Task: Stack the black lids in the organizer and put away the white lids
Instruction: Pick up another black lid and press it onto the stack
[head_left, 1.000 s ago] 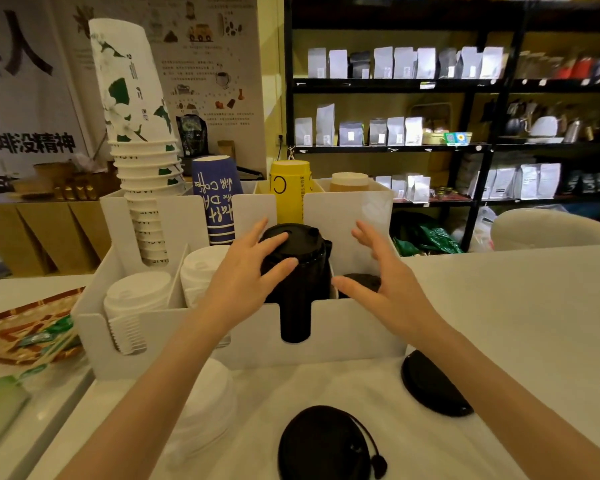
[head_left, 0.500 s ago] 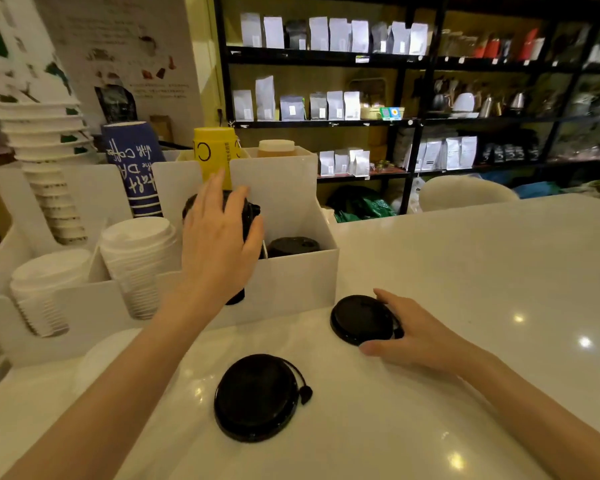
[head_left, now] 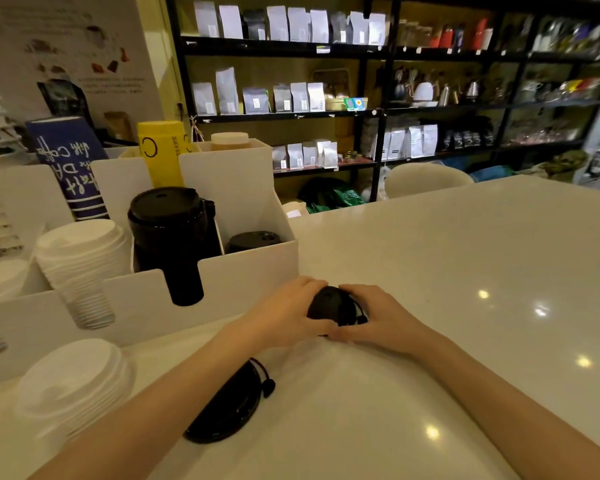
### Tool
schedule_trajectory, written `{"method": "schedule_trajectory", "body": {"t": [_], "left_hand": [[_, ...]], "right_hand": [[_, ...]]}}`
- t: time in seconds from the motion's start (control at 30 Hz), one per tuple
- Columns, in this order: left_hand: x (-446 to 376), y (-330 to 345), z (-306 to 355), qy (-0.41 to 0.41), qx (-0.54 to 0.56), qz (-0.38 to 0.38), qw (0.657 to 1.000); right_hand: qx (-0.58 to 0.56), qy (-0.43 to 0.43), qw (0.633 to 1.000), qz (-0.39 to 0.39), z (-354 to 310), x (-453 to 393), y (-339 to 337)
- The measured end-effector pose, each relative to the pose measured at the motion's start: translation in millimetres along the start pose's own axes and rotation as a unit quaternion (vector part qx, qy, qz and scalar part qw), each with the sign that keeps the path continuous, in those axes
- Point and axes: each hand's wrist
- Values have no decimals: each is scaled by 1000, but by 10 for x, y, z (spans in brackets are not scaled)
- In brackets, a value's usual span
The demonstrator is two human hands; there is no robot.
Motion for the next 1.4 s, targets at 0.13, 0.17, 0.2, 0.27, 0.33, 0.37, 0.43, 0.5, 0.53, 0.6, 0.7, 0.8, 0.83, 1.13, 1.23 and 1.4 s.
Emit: {"method": "schedule_trajectory", "body": {"t": [0.13, 0.17, 0.2, 0.27, 0.33, 0.37, 0.43, 0.5, 0.53, 0.6, 0.7, 0.8, 0.83, 1.13, 1.23, 1.4], "left_hand": [[-71, 18, -31, -25, 1, -31, 999], [-79, 13, -35, -29, 1, -36, 999], [-85, 7, -44, -33, -1, -41, 999], [-98, -11, -77, -38, -3, -41, 998], [-104, -33, -127, -42, 10, -37, 998], [-100, -47, -149, -42, 17, -34, 998], [-76, -87, -171, -35, 33, -21, 999], [-18, -152, -153, -26, 42, 3, 999], [28, -194, -134, -23, 46, 17, 999], [142, -291, -99, -11, 58, 53, 997], [339, -447, -72, 4, 65, 105, 992], [518, -607, -89, 10, 75, 135, 988], [574, -663, -105, 14, 82, 143, 986], [1050, -1044, -349, 33, 170, 312, 934], [1131, -1142, -460, 46, 200, 366, 908], [1132, -1239, -672, 27, 192, 454, 870]], "right_hand": [[3, -2, 1000, 11, 8, 7, 8], [4, -2, 1000, 12, 1, 10, 4], [3, -1, 1000, 13, -13, 14, -4], [-4, 7, 1000, 12, -14, 17, -18], [-12, 19, 1000, 13, -16, 34, -32], [-20, 26, 999, 16, -17, 40, -37], [-45, 30, 998, 26, -28, 48, -44], [-49, 21, 998, 36, -69, 53, -62], [-49, 14, 998, 42, -107, 59, -81], [-50, -3, 997, 56, -213, 74, -125], [-44, -34, 996, 74, -423, 72, -200], [-34, -71, 994, 77, -659, 21, -271], [-31, -84, 993, 77, -740, -10, -291], [-40, -178, 981, 64, -1395, -525, -360], [-88, -210, 971, 73, -1552, -739, -306], [-123, -223, 960, 120, -1656, -1053, -166]]}}
Point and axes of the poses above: each hand's wrist, its own x-axis away from the middle knuckle, its own y-axis out of the palm, z = x × y, and after that the axes turned 15 degrees about -z, right-handed
